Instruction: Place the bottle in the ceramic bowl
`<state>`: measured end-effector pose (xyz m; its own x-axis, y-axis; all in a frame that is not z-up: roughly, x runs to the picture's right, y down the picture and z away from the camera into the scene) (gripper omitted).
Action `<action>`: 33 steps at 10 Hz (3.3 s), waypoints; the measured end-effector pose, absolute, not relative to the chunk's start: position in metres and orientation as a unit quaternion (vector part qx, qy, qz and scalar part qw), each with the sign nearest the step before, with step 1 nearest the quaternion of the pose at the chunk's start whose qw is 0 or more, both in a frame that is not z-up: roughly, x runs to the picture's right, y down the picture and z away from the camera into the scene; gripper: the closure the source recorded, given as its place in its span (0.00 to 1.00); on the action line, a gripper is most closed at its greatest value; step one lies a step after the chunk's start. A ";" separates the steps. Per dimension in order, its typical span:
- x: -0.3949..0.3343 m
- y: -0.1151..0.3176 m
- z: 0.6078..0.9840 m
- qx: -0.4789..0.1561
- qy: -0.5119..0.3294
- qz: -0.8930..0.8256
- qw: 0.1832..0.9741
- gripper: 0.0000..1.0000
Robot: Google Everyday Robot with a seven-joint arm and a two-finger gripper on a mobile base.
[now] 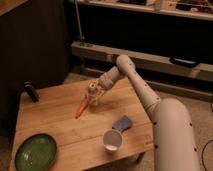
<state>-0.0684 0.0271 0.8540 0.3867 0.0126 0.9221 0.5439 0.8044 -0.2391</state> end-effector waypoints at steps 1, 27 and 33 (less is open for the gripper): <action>-0.068 0.027 0.854 -0.264 -0.528 -0.168 0.790 1.00; -0.068 0.028 0.855 -0.265 -0.528 -0.167 0.789 1.00; -0.115 0.027 0.819 -0.272 -0.514 -0.240 0.777 1.00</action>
<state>-0.1146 0.0269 0.8191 0.3560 -0.0935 0.9298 0.6536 0.7360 -0.1763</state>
